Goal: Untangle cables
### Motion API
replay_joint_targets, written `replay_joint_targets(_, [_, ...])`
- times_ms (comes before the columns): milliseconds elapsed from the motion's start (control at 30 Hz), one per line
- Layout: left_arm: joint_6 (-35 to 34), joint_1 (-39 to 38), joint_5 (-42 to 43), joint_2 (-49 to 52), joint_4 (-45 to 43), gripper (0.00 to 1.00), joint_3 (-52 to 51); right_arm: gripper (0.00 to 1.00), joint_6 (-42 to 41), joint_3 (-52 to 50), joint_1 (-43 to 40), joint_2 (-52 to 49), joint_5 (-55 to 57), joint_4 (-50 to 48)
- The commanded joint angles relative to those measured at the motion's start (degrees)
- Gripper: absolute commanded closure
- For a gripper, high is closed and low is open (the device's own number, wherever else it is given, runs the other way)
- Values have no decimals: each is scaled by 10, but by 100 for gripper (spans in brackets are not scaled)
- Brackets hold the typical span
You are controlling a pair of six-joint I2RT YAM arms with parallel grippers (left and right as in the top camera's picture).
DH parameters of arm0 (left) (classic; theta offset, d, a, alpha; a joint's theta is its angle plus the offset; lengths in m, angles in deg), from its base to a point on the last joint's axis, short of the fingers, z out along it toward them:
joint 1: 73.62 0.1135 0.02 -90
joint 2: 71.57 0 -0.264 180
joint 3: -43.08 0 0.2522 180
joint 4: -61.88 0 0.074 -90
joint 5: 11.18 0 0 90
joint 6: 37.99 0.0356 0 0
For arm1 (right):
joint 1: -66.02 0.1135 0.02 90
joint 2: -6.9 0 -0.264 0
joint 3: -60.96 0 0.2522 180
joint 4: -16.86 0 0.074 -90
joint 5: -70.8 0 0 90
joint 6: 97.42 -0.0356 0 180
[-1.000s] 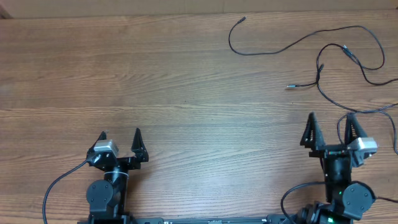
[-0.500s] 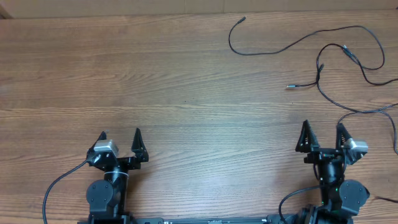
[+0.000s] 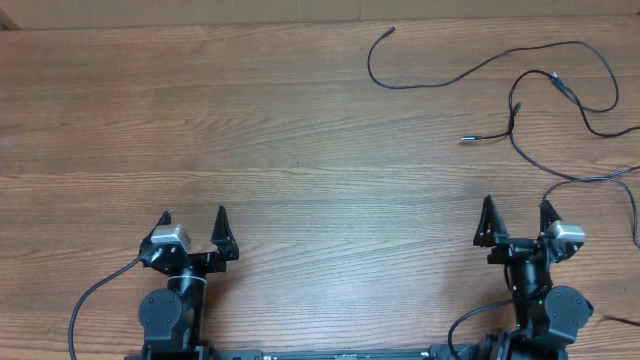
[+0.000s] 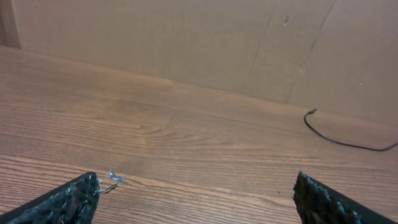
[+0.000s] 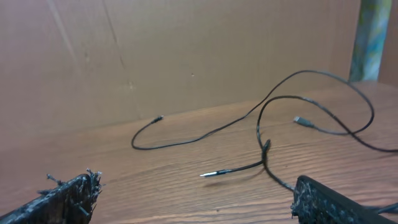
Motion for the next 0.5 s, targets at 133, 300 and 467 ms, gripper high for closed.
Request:
replay_joint_targets(133, [7,3,4,-6,0,0,-2,0,54,-6,-2,6,6,-1])
replay_joint_targets(300, [7,3,4,-6,0,1,-2,0,54,-6,-2,6,5,-1])
replay_joint_targets(467, [7,3,4,-6,0,0,-2,0,37,-6,-2,6,5,-1])
